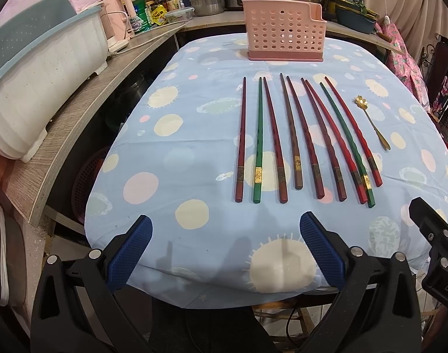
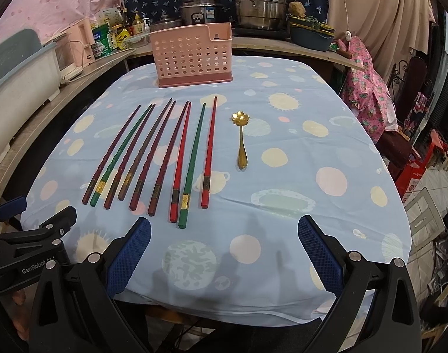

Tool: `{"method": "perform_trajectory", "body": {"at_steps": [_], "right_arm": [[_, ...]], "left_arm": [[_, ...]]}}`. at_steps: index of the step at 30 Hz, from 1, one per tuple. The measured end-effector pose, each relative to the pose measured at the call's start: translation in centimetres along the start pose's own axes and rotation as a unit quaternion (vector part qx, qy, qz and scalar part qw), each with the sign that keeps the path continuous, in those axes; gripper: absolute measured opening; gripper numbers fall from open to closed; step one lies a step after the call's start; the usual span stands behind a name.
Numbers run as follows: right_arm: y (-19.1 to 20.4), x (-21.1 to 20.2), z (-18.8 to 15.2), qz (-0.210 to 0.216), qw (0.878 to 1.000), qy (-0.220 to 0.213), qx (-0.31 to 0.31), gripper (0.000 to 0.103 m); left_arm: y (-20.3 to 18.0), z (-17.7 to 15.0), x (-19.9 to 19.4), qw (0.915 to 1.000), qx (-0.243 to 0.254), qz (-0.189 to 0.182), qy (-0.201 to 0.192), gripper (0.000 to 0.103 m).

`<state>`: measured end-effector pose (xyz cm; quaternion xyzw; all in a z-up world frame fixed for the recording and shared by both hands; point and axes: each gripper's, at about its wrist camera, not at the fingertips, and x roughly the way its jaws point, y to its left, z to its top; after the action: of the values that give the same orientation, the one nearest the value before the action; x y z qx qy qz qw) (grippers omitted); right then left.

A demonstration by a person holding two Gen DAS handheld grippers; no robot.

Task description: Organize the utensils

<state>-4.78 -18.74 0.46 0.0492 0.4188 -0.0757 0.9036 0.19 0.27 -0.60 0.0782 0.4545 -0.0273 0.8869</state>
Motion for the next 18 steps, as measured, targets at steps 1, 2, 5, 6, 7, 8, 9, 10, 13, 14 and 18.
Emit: {"method": "perform_trajectory", "body": {"at_steps": [1, 2, 5, 6, 7, 8, 9, 10, 13, 14, 18], "right_arm": [[-0.03, -0.02, 0.01, 0.000, 1.000, 0.000, 0.000, 0.096], [0.02, 0.00, 0.00, 0.000, 1.000, 0.000, 0.000, 0.096], [0.04, 0.00, -0.01, 0.000, 1.000, -0.001, 0.000, 0.096], [0.05, 0.01, -0.01, 0.000, 1.000, 0.000, 0.000, 0.096], [0.06, 0.01, -0.01, 0.000, 1.000, -0.001, 0.000, 0.096], [0.00, -0.08, 0.01, 0.000, 1.000, -0.003, 0.002, 0.096], [-0.04, -0.17, 0.03, 0.000, 1.000, -0.005, 0.004, 0.096], [-0.08, -0.27, 0.07, 0.001, 1.000, -0.006, 0.005, 0.096], [-0.01, -0.17, 0.09, 0.001, 1.000, -0.003, 0.004, 0.096], [-0.01, -0.15, 0.07, 0.002, 1.000, -0.002, 0.004, 0.096], [0.21, -0.02, 0.05, 0.003, 1.000, -0.002, 0.002, 0.096]], "left_arm": [[0.02, -0.01, 0.01, 1.0000, 0.000, 0.000, 0.000, 0.096], [0.00, 0.00, 0.00, 1.0000, 0.000, 0.000, 0.000, 0.096], [-0.01, -0.01, 0.00, 1.0000, 0.000, 0.000, 0.000, 0.096], [0.00, -0.01, 0.00, 1.0000, 0.000, 0.000, 0.000, 0.096], [0.01, -0.04, -0.01, 1.0000, 0.000, 0.000, 0.000, 0.096], [-0.01, -0.04, -0.02, 1.0000, 0.000, 0.001, 0.000, 0.096], [0.00, -0.04, -0.02, 1.0000, 0.000, 0.001, 0.000, 0.096], [0.00, -0.04, -0.02, 1.0000, 0.000, 0.000, 0.001, 0.096], [0.12, -0.05, -0.01, 1.0000, 0.000, 0.000, 0.001, 0.096], [0.11, -0.05, 0.00, 1.0000, 0.000, 0.000, 0.001, 0.096], [0.10, -0.04, -0.01, 1.0000, 0.000, 0.001, 0.001, 0.096]]}}
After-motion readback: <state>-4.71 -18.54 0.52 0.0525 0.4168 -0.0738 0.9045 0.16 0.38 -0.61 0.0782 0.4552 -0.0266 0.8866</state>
